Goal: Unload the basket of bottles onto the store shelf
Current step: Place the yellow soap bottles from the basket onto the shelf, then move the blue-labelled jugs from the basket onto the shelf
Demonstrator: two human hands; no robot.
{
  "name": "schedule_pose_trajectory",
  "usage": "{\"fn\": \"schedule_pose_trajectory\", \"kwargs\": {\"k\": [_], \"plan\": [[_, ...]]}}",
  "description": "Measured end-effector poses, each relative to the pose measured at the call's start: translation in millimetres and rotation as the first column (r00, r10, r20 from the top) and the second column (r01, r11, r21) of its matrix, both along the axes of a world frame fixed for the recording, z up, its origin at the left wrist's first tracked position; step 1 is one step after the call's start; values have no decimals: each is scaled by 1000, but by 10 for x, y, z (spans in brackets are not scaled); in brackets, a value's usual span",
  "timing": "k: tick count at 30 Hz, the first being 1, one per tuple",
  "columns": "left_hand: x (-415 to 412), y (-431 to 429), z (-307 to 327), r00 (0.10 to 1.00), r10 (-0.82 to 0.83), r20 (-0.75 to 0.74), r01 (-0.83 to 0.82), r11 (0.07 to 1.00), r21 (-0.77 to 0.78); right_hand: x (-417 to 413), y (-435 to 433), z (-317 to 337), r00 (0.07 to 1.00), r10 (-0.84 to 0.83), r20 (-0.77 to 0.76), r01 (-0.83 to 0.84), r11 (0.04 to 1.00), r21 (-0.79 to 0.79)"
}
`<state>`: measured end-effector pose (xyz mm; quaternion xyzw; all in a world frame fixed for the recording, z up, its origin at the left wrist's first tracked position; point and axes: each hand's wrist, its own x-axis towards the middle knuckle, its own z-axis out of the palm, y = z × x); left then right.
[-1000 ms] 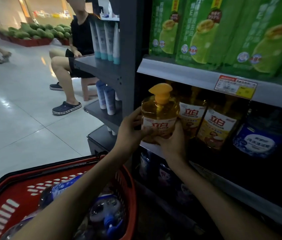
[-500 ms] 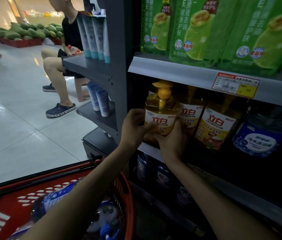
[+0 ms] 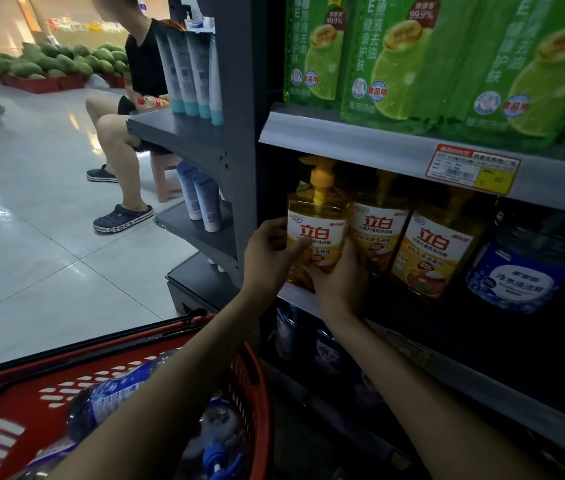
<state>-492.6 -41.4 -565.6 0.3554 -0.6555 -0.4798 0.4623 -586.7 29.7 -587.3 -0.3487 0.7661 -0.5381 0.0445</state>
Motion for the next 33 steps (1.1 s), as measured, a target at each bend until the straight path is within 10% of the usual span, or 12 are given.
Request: {"fn": "schedule_pose_trajectory", "kwargs": {"k": [17, 28, 33], "plan": [[349, 188, 141, 945, -94, 313, 124, 989, -75, 18, 361, 176, 981, 78, 179, -83, 996, 22], [1374, 495, 457, 576, 223, 786, 246, 870, -427, 501, 627, 368, 868, 404, -291, -338, 907, 252], [2128, 632, 412, 429, 336, 839, 219, 862, -457, 899, 619, 375, 756, 605, -250, -439, 752, 492]]}}
